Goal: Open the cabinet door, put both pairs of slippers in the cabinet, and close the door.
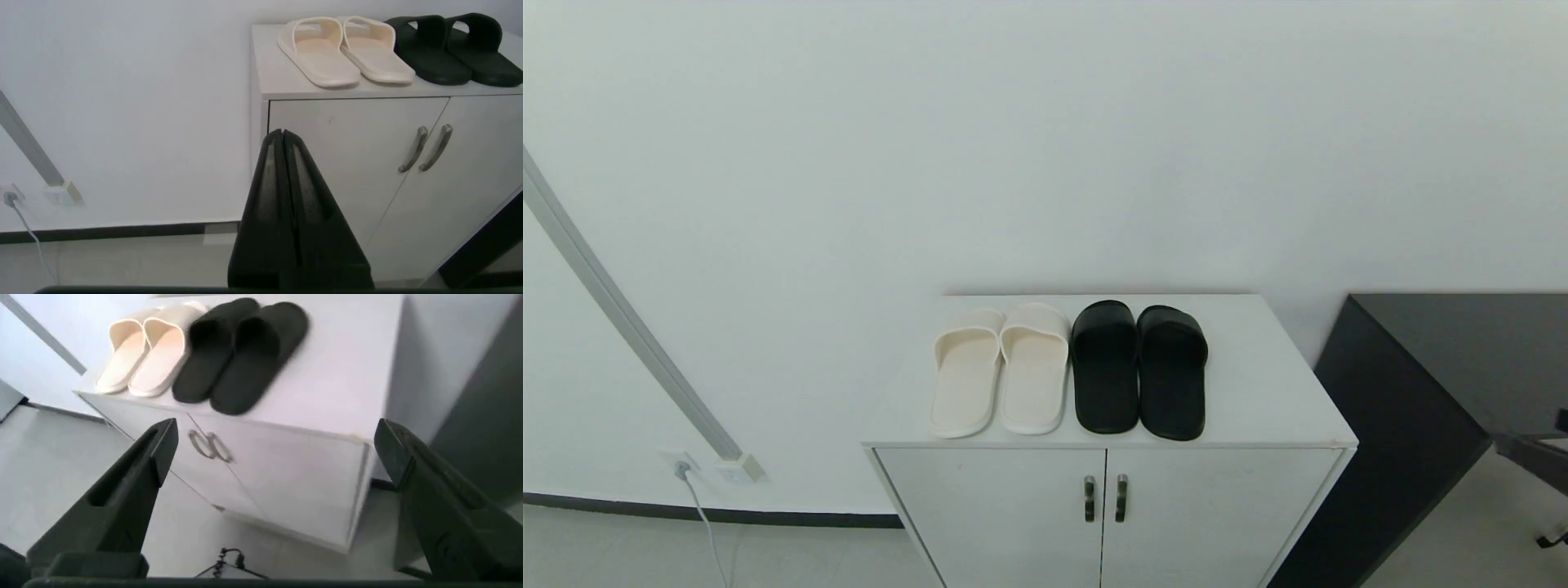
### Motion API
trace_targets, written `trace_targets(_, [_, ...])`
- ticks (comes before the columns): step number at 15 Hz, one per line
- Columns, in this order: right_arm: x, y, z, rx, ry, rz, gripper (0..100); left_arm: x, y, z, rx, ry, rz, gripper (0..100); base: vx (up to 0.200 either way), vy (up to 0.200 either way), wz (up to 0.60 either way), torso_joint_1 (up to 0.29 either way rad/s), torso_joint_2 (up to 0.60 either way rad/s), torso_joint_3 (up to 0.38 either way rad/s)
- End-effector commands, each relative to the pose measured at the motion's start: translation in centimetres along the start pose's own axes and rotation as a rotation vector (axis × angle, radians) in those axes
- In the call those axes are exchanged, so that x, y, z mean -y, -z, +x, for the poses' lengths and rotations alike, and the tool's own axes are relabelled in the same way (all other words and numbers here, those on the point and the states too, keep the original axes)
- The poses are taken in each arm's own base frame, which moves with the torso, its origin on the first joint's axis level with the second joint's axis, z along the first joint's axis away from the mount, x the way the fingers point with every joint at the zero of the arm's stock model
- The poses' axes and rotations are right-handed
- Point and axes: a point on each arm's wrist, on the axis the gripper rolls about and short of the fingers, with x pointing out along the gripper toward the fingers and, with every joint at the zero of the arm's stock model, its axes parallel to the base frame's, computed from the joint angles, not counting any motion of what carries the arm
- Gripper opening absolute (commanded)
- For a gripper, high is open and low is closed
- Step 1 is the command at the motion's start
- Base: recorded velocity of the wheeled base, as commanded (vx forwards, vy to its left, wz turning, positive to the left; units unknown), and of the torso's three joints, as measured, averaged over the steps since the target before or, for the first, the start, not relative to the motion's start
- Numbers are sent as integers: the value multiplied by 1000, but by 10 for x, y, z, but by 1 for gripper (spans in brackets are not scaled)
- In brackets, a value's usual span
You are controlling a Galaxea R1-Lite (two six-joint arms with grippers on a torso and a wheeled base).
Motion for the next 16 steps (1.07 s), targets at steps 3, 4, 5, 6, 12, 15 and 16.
trace_targets(3, [-83,-5,113,-84,-44,-26,100,0,0,0,-1,0,-1,0,0,0,0,0,0,0])
trace_targets(4, [-89,-2,125,-79,-26,-29,100,0,0,0,-1,0,-1,0,0,0,0,0,0,0])
trace_targets(5, [-104,3,155,-51,14,-29,100,0,0,0,-1,0,-1,0,0,0,0,0,0,0])
trace_targets(6, [-111,5,171,-37,34,-28,100,0,0,0,-1,0,-1,0,0,0,0,0,0,0])
trace_targets(12, [-141,16,274,42,212,-15,100,0,0,0,-1,0,-2,0,0,0,0,0,0,0])
trace_targets(15, [-135,23,311,50,288,-14,100,0,0,0,-1,0,-2,0,0,0,0,0,0,0])
trace_targets(16, [-134,25,317,43,296,-17,100,0,0,0,-1,0,-2,0,0,0,0,0,0,0])
